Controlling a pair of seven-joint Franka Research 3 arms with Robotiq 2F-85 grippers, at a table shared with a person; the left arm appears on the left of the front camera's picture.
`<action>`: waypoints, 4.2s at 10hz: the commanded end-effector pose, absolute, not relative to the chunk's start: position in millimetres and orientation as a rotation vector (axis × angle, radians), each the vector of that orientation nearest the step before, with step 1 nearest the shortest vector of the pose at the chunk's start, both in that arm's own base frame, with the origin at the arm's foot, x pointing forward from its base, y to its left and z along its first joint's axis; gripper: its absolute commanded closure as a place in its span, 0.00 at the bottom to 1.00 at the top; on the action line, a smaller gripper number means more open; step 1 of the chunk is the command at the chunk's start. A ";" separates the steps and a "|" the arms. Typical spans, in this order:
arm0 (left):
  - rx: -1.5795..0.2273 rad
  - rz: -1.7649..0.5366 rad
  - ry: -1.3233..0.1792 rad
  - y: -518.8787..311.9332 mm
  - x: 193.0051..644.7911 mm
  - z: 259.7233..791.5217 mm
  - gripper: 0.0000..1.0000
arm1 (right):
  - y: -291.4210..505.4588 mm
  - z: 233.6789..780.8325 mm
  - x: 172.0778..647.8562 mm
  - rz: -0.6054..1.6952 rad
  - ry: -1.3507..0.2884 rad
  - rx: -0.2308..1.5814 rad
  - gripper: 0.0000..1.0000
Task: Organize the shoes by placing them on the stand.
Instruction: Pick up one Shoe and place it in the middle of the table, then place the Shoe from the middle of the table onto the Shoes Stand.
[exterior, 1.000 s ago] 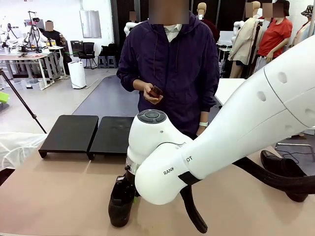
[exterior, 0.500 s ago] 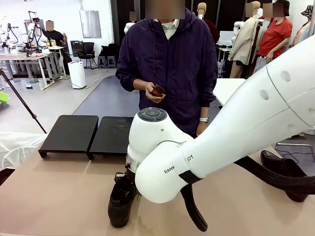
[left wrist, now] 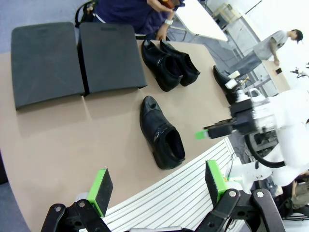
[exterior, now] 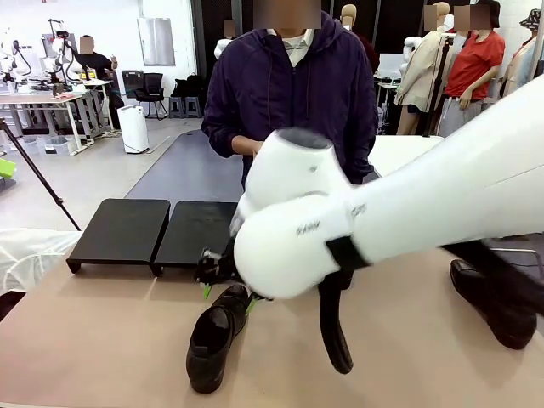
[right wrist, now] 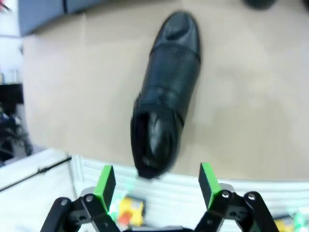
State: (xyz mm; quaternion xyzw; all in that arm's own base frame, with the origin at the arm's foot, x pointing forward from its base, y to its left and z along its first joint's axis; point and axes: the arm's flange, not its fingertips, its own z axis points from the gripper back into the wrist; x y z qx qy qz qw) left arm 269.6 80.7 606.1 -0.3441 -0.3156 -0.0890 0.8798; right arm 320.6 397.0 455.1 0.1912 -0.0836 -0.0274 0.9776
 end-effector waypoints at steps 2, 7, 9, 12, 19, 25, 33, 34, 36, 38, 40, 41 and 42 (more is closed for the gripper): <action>-0.732 -0.199 -0.667 80.0 269.7 605.7 0.00 | 242.3 537.8 289.2 -0.013 -0.108 0.352 0.00; -0.732 -0.199 -0.667 80.0 269.7 605.7 0.00 | -1.2 633.7 239.9 -0.112 -0.170 0.559 0.00; -0.732 -0.199 -0.667 80.0 269.7 605.7 0.00 | -70.9 635.3 209.7 -0.158 -0.330 0.671 0.00; -0.732 -0.199 -0.667 80.0 269.7 605.7 0.00 | -87.0 643.0 198.8 -0.190 -0.321 0.647 0.00; -0.732 -0.199 -0.667 80.0 269.7 605.7 0.00 | -87.0 643.0 198.8 -0.190 -0.321 0.647 0.00; -0.598 -0.319 -0.396 -52.7 288.2 591.3 0.00 | -87.0 643.0 198.8 -0.190 -0.321 0.647 0.00; -0.319 -0.518 -0.216 -245.8 274.5 475.5 0.00 | -87.0 643.0 198.8 -0.190 -0.321 0.647 0.00; -0.319 -0.518 -0.216 -245.8 274.5 475.5 0.00 | -87.0 643.0 198.8 -0.190 -0.321 0.647 0.00; -0.298 -0.530 -0.204 -253.7 278.0 466.1 0.00 | -87.0 643.0 198.8 -0.190 -0.321 0.647 0.00; -0.183 -0.424 -0.267 -290.1 293.7 453.0 0.00 | -87.0 643.0 198.8 -0.190 -0.321 0.647 0.00; -0.124 -0.438 -0.247 -311.8 309.1 432.2 0.00 | -87.0 643.0 198.8 -0.190 -0.321 0.647 0.00; -0.135 -0.448 -0.227 -316.1 316.3 420.5 0.00 | -87.0 643.0 198.8 -0.190 -0.321 0.647 0.00; -0.098 -0.431 -0.244 -317.2 322.6 408.4 0.00 | -87.0 643.0 198.8 -0.190 -0.321 0.647 0.00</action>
